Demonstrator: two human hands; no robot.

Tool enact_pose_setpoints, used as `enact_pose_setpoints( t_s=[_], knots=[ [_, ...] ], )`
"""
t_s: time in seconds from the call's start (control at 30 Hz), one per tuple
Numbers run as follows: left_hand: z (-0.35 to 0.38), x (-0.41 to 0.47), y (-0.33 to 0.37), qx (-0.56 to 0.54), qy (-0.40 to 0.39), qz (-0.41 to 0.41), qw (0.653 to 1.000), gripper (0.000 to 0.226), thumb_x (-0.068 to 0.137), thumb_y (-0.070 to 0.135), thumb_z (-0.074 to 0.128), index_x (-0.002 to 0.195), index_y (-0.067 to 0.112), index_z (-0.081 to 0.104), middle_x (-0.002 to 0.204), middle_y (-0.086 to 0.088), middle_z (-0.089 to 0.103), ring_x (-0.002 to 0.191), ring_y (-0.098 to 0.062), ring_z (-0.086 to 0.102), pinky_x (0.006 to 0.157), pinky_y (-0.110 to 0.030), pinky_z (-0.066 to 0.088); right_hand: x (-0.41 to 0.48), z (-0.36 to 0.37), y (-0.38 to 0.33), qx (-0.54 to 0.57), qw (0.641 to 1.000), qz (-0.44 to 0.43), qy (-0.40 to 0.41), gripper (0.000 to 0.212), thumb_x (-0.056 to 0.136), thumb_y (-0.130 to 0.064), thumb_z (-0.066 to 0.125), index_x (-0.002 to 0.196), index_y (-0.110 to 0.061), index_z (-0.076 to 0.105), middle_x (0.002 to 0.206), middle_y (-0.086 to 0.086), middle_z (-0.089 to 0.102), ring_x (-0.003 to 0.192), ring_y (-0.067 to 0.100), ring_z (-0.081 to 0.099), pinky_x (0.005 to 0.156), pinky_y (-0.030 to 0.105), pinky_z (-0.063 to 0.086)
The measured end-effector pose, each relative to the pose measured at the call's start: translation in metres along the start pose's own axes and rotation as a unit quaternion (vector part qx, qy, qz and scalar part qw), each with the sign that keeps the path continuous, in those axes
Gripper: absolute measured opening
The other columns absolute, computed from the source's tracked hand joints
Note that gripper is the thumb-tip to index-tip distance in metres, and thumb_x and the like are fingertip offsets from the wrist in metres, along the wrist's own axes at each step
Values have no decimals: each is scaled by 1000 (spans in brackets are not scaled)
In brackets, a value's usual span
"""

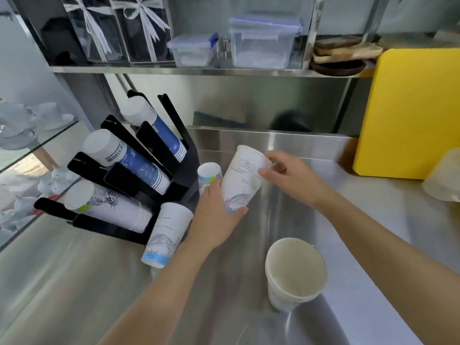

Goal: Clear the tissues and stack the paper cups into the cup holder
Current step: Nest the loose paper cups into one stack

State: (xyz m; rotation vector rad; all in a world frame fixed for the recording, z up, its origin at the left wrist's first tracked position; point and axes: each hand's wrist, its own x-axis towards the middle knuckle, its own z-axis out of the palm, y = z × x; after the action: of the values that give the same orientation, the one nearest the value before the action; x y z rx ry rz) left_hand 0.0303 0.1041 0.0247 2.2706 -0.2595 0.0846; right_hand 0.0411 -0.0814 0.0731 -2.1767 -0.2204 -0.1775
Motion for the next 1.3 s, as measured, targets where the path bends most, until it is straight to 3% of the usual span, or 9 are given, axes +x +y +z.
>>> enact_pose_setpoints(
  t_s=[0.07, 0.2, 0.37, 0.57, 0.67, 0.77, 1.07, 1.17, 1.3],
  knots=[
    [-6, 1, 30, -43, -6, 30, 999, 76, 70, 39, 71, 130, 22, 29, 129, -1, 49, 115, -23, 51, 94, -48, 46, -11, -19, -27, -9, 992, -59, 110, 12, 86, -23, 62, 98, -22, 59, 82, -13, 56, 76, 11, 50, 66, 9, 38],
    [-10, -11, 73, -163, -39, 40, 985, 94, 65, 34, 79, 136, 31, 17, 134, 2, 49, 118, -16, 52, 99, -44, 45, -42, -41, -65, -36, 965, -131, 226, 7, 86, -17, 60, 89, -11, 63, 77, -22, 49, 80, 15, 47, 68, 16, 39],
    [-7, -43, 93, -218, -55, 96, 970, 98, 60, 34, 79, 132, 39, 13, 106, 33, 53, 105, 5, 56, 93, -35, 50, -90, -46, -82, -108, 935, -189, 280, 14, 84, -18, 59, 86, -4, 64, 81, -1, 56, 75, 11, 43, 64, 11, 35],
    [5, -83, 82, -186, -105, 104, 971, 89, 57, 36, 78, 120, 53, 17, 108, 24, 53, 105, -12, 59, 90, -41, 51, -145, -29, -69, -159, 931, -170, 281, 21, 84, -21, 59, 87, -2, 67, 82, 4, 61, 77, 21, 49, 68, 11, 39],
    [15, -93, 70, -183, -125, 71, 973, 84, 59, 33, 79, 124, 40, 26, 112, 19, 52, 109, -12, 54, 93, -37, 47, -161, -13, -52, -186, 932, -163, 265, 18, 84, -16, 62, 88, 0, 70, 79, 14, 68, 72, 25, 53, 69, 16, 38],
    [25, -100, 57, -139, -151, 51, 977, 76, 61, 40, 79, 123, 20, 41, 120, 2, 53, 115, -19, 49, 97, -41, 45, -178, 6, -28, -229, 934, -147, 231, 14, 82, -12, 64, 86, -2, 72, 76, 14, 69, 66, 33, 56, 61, 37, 47],
    [39, -115, 19, -76, -216, 40, 973, 66, 78, 33, 67, 133, 23, 32, 136, 2, 46, 124, -16, 44, 95, -26, 37, -199, 26, -2, -288, 944, -88, 137, 13, 79, -16, 64, 79, -8, 74, 69, 10, 71, 59, 32, 55, 50, 41, 52],
    [33, -110, 9, -58, -210, 31, 975, 63, 77, 34, 67, 130, 23, 35, 135, 1, 45, 125, -16, 42, 91, -24, 32, -189, 23, -19, -341, 924, -103, 139, 16, 78, -21, 65, 78, -7, 73, 81, 13, 71, 65, 33, 61, 60, 40, 51],
    [9, -94, -16, -25, -131, 0, 991, 64, 81, 37, 65, 135, 18, 37, 140, -1, 43, 130, -19, 40, 101, -27, 32, -160, 37, -58, -294, 929, -144, 171, 30, 86, -23, 49, 78, -2, 69, 78, 14, 69, 68, 33, 62, 58, 39, 52]
  ],
)
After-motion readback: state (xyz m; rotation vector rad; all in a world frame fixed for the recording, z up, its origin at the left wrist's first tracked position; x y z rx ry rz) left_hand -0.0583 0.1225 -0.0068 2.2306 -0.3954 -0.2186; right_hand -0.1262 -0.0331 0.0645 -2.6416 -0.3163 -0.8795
